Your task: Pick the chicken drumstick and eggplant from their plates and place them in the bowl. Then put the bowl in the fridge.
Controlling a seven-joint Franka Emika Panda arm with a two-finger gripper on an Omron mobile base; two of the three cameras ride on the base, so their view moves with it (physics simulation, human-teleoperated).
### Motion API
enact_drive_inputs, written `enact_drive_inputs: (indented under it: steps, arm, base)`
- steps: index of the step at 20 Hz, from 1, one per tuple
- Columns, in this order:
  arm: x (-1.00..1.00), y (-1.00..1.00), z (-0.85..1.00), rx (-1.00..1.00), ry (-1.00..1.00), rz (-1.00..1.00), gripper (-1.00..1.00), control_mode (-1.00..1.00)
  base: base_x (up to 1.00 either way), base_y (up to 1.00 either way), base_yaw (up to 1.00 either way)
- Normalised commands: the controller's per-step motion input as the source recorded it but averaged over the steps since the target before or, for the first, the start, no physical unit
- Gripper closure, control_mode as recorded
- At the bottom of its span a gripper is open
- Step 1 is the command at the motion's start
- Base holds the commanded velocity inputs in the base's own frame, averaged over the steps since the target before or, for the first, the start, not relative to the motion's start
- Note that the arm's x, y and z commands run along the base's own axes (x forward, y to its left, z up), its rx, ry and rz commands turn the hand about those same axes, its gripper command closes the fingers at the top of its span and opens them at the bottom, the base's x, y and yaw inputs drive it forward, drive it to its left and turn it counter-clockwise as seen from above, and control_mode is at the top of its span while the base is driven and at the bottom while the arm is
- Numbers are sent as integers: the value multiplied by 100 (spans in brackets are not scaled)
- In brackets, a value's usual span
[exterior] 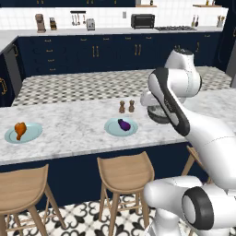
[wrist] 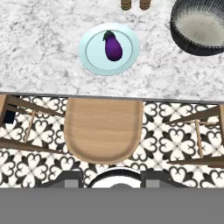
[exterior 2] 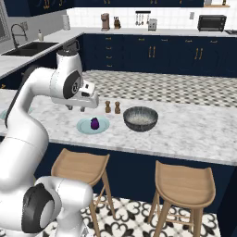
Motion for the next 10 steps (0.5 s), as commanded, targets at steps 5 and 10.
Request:
enact_drive_inputs:
  steps: [5, 10]
  arm:
    - [3, 2, -36, -10, 5, 0, -100, -100]
    - [37, 22, -62, -9, 1, 0, -100, -100]
  base:
    - [0, 0, 0]
    - [0, 0, 0]
